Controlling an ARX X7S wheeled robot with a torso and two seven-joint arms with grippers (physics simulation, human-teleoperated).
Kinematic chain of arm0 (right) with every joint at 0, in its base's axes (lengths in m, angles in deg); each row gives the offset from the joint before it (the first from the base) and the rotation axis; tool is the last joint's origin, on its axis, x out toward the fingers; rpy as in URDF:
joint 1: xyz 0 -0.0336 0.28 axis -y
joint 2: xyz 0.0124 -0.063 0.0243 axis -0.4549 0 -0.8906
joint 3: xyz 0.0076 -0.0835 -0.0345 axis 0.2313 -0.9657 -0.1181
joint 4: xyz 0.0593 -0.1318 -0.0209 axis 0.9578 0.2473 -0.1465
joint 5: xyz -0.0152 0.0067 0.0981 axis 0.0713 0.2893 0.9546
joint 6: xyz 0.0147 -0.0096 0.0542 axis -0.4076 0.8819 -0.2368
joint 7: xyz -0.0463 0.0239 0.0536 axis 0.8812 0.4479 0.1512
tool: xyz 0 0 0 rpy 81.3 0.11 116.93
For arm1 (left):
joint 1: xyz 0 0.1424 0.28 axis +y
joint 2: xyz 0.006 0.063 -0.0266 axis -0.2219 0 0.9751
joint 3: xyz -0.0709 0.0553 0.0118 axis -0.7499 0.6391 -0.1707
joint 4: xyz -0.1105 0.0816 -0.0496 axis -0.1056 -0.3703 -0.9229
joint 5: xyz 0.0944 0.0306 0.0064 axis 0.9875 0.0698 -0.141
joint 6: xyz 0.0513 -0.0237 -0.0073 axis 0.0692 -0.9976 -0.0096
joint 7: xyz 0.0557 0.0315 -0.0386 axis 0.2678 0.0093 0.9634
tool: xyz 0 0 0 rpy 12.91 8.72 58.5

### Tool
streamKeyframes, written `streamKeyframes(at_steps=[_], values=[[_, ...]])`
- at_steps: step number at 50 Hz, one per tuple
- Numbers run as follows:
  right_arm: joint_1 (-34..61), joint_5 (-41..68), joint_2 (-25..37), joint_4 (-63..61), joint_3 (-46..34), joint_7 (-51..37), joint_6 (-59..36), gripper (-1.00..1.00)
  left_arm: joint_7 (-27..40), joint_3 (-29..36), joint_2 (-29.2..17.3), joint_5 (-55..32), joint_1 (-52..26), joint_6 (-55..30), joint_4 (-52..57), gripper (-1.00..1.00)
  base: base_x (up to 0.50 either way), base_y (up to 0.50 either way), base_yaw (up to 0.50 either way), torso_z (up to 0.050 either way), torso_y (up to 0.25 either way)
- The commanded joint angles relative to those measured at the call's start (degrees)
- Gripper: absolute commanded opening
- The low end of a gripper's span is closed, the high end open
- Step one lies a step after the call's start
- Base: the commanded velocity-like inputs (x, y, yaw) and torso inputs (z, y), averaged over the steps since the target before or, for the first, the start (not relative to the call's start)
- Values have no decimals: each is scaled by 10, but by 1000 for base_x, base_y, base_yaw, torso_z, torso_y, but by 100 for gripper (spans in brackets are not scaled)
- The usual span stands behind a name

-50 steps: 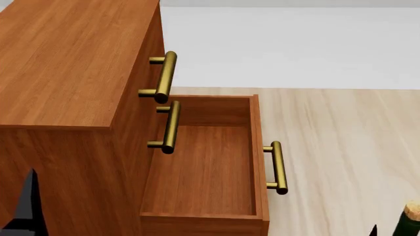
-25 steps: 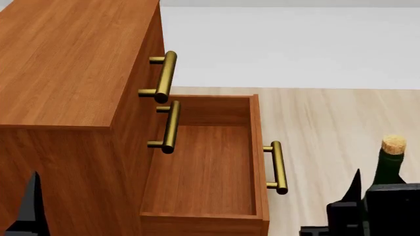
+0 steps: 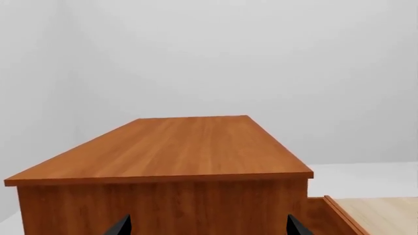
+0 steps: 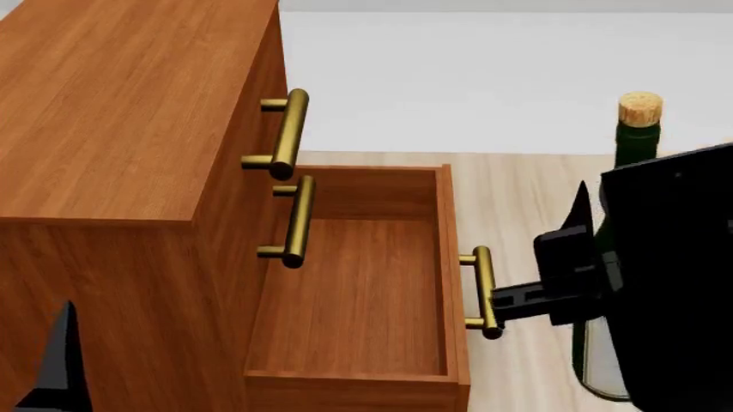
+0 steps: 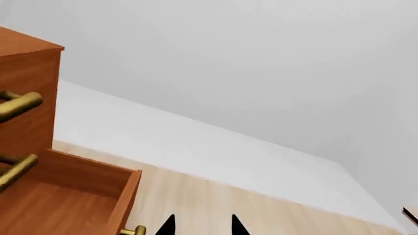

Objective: Put the wine bottle in the bottom drawer of the cabinet.

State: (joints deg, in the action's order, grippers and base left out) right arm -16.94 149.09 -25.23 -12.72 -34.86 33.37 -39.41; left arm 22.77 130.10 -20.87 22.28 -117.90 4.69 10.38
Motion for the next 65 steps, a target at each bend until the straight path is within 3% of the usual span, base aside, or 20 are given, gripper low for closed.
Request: streamKeyframes(at_steps=[1,16,34,52,60,65], values=[[149,39,-49,67,-19,29,-72,-100,-1,0,3,3,-1,-6,5,100,0,0,0,0,10],[311,20,-136,204,-75,91,-109,-100,-8,-2,5,3,6,7,-7,100,0,0,0,0,0],[486,-4,-255,462,-125,200,-121,-100,-10,-5,5,-8,6,3,-10,100,0,0,0,0,1],[614,-110,-358,740,-258,406,-71,-100,-20,-4,4,12,18,16,-16,100,0,0,0,1,1],[705,-202,-477,1073,-335,592,46,-100,-18,-5,4,9,18,15,-13,100,0,0,0,0,1],[701,-268,-491,1097,-290,597,44,-100,-18,-6,3,7,22,18,-17,100,0,0,0,0,0]])
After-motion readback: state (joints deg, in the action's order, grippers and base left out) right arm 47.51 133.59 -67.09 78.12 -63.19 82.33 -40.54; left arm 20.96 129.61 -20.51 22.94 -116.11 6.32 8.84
